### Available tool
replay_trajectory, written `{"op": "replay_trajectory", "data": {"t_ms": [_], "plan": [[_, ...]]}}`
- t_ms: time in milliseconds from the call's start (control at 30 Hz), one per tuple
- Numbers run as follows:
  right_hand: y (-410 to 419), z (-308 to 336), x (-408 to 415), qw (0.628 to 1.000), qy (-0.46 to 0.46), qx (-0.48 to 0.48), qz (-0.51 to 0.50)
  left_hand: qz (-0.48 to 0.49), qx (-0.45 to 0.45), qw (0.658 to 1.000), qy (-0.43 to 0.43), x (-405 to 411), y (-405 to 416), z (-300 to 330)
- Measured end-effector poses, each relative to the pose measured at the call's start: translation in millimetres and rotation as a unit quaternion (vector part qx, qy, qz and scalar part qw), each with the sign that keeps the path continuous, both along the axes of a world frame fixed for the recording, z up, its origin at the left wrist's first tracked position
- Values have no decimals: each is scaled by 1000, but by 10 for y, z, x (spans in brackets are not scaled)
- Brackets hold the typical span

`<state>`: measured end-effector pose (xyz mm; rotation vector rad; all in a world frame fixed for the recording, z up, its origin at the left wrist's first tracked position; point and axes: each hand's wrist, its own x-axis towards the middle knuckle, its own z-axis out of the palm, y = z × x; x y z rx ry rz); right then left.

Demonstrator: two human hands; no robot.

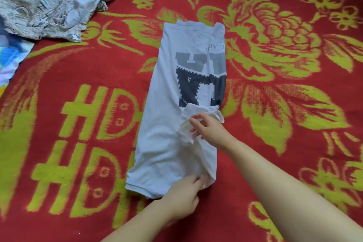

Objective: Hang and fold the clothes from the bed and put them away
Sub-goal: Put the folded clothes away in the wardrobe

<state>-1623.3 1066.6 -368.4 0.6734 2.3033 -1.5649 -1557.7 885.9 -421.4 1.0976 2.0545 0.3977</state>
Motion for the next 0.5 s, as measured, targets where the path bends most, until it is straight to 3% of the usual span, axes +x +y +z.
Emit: {"op": "replay_trajectory", "data": {"t_ms": [33, 100, 167, 233, 300, 400, 500], "plan": [[-70, -43, 48, 999, 9, 38, 13, 5, 29, 999, 12, -67, -109, 29], [-151, -160, 276, 968, 22, 207, 140, 21, 106, 989, 102, -270, -364, 48], [-210, -357, 628, 896, -4, 285, 341, -5, 102, 978, 180, -485, -669, 39], [-263, -486, 924, 821, -61, 321, 467, -83, 30, 965, 247, -691, -966, 17], [-321, -556, 1068, 797, -48, 358, 483, -165, -12, 943, 287, -843, -1212, -24], [-490, -491, 990, 771, -39, 460, 438, -203, -11, 925, 322, -1024, -1358, -70], [-488, -652, 995, 797, -28, 437, 416, -226, 19, 915, 335, -1148, -1295, -55]]}}
